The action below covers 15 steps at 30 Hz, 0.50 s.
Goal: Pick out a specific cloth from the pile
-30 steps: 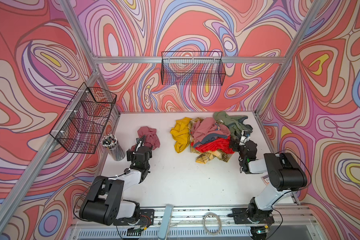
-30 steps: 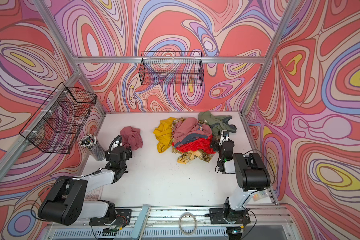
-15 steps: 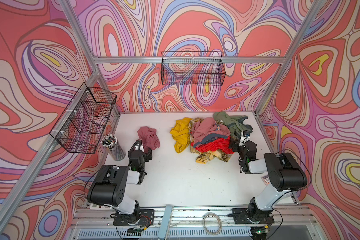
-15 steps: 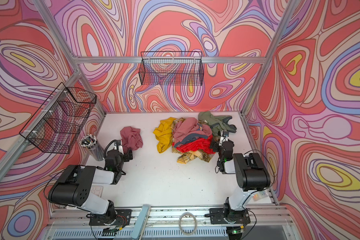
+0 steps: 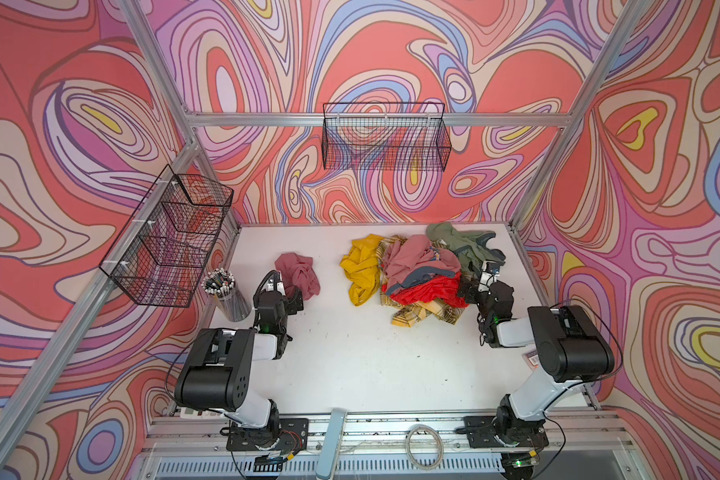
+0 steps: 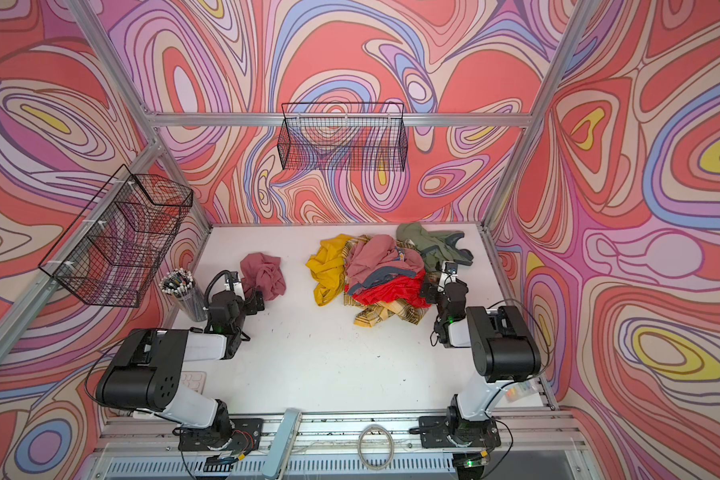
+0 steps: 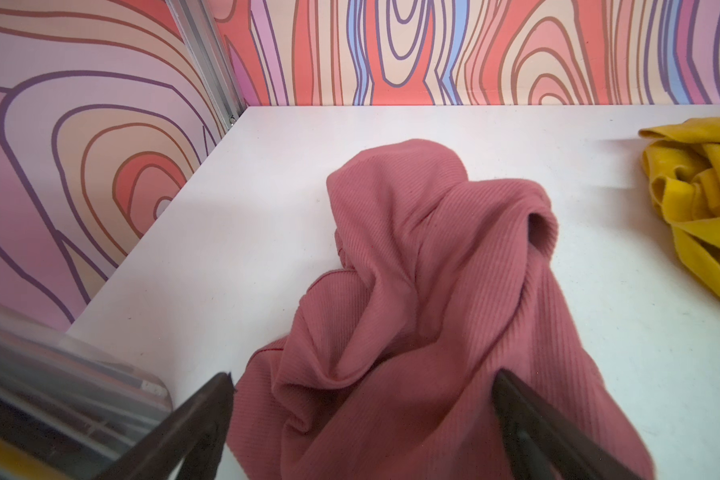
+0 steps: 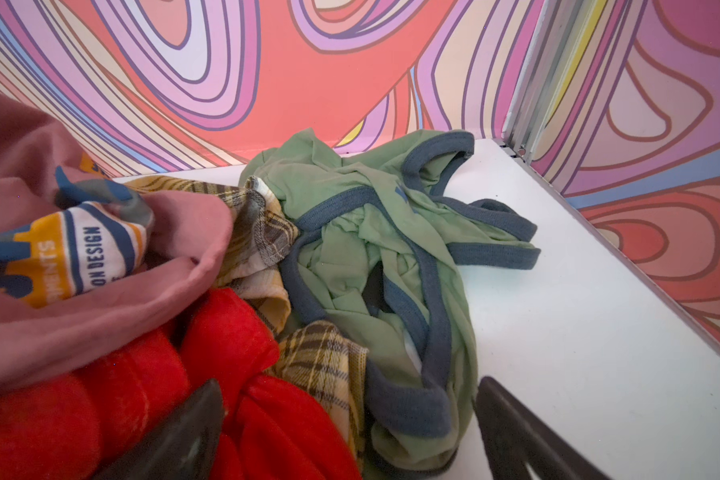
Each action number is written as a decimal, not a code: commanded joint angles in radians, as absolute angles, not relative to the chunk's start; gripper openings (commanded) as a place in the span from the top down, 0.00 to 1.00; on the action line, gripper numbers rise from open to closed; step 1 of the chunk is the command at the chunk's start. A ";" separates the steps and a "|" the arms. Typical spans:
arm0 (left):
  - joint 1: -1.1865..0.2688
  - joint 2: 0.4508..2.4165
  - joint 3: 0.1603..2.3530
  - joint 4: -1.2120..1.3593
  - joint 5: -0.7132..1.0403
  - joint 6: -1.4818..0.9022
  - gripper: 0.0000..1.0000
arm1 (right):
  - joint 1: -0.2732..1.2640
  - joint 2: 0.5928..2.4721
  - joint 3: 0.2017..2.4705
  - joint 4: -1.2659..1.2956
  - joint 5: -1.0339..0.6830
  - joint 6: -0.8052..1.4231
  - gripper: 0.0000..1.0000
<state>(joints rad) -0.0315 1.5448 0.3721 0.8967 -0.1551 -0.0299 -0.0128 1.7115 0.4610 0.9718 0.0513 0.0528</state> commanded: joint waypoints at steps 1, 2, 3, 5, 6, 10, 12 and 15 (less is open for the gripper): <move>-0.029 1.541 0.370 0.899 -0.137 -0.029 0.00 | -0.017 1.719 0.463 0.966 0.044 0.045 0.02; -0.029 1.541 0.374 0.892 -0.125 -0.025 0.00 | -0.018 1.719 0.463 0.965 0.045 0.043 0.02; -0.029 1.545 0.373 0.901 -0.123 -0.024 0.00 | -0.017 1.720 0.463 0.966 0.045 0.043 0.02; -0.029 1.542 0.374 0.894 -0.124 -0.024 0.00 | -0.017 1.719 0.464 0.966 0.045 0.044 0.02; -0.029 1.545 0.374 0.898 -0.123 -0.024 0.00 | -0.017 1.718 0.463 0.965 0.045 0.043 0.02; -0.029 1.544 0.374 0.899 -0.122 -0.023 0.00 | -0.018 1.719 0.465 0.965 0.046 0.043 0.02; -0.029 1.544 0.373 0.897 -0.122 -0.023 0.00 | -0.018 1.720 0.464 0.965 0.044 0.043 0.02; -0.029 1.544 0.374 0.897 -0.123 -0.023 0.00 | -0.017 1.719 0.463 0.966 0.044 0.043 0.02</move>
